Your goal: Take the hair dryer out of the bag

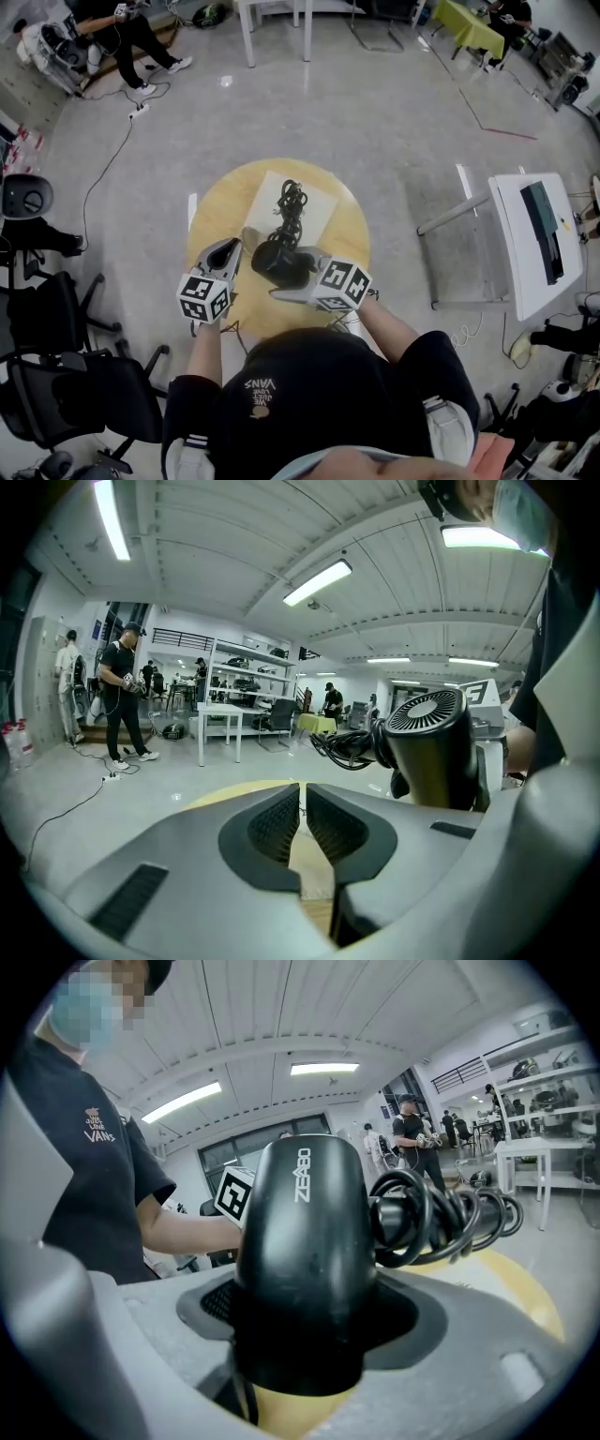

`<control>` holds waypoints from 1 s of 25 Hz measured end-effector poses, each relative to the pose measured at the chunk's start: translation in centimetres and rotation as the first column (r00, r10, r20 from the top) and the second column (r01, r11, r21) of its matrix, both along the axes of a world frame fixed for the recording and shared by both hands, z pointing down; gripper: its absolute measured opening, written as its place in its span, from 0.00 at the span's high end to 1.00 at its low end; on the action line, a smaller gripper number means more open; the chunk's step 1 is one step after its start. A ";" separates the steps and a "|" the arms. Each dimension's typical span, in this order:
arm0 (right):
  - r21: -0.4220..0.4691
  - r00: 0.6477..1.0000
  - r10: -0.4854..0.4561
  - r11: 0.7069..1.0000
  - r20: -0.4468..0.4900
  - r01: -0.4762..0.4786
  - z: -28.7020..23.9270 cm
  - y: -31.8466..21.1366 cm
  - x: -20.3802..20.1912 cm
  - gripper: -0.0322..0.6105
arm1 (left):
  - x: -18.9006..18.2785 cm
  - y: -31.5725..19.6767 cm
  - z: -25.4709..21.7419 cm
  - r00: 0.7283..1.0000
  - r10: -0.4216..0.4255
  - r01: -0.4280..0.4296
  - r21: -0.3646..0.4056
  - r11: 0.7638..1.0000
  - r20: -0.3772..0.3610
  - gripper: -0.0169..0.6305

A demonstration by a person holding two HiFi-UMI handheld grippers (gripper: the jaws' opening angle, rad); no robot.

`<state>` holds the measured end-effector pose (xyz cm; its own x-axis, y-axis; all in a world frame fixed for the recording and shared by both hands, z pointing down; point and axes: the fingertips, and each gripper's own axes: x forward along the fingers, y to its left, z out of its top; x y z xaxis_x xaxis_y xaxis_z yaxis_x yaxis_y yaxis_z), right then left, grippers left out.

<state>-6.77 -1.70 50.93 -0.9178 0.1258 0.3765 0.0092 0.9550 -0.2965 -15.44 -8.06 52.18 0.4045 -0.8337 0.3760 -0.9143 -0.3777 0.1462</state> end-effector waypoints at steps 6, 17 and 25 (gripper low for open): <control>-0.026 0.998 0.053 0.998 0.039 -0.053 -0.7 -0.6 0.1 0.40 | 0.4 1.3 -0.8 1.000 -0.003 0.003 0.026 1.000 -0.021 0.93; -0.079 0.985 0.123 0.990 0.120 -0.114 -2.4 -1.7 0.5 0.40 | 0.7 2.6 -2.5 0.999 -0.021 0.024 0.075 0.997 -0.046 0.95; -0.144 0.969 0.165 0.980 0.186 -0.139 -3.7 -2.3 0.6 0.40 | 0.4 3.5 -3.4 0.996 -0.045 0.051 0.093 0.994 -0.073 0.95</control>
